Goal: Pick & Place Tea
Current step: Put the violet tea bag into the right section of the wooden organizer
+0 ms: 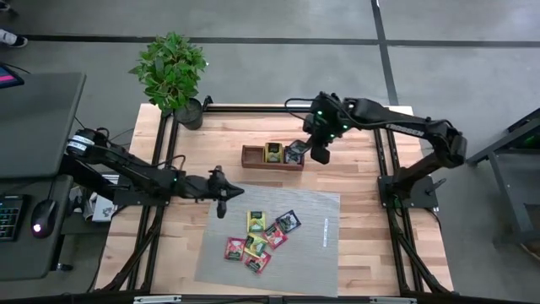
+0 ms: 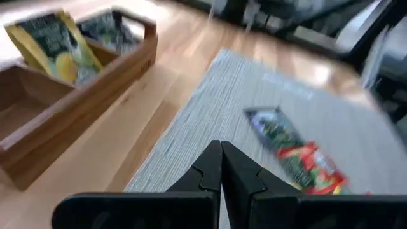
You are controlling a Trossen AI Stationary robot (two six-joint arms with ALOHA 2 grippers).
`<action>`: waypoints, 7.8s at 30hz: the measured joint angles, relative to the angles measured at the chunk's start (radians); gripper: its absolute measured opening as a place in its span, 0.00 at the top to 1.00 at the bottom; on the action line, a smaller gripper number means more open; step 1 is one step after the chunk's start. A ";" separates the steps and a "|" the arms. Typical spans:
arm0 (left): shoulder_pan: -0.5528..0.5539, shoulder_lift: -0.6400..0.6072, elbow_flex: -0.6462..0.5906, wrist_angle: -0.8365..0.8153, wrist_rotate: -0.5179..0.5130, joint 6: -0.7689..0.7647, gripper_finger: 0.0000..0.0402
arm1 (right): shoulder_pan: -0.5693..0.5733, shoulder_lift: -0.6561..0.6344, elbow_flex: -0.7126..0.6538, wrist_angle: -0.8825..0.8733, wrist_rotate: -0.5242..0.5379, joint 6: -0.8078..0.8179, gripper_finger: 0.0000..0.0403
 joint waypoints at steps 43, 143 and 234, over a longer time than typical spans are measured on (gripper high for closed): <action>0.000 0.000 -0.141 0.275 -0.012 0.001 1.00 | -0.010 0.459 0.269 -0.213 0.047 -0.248 1.00; 0.000 0.004 0.012 0.003 0.073 -0.026 1.00 | 0.343 0.142 -0.263 0.358 -0.029 0.157 0.56; -0.046 0.676 0.627 -0.273 0.116 -0.516 1.00 | 0.657 0.251 -0.686 1.258 -0.002 0.287 1.00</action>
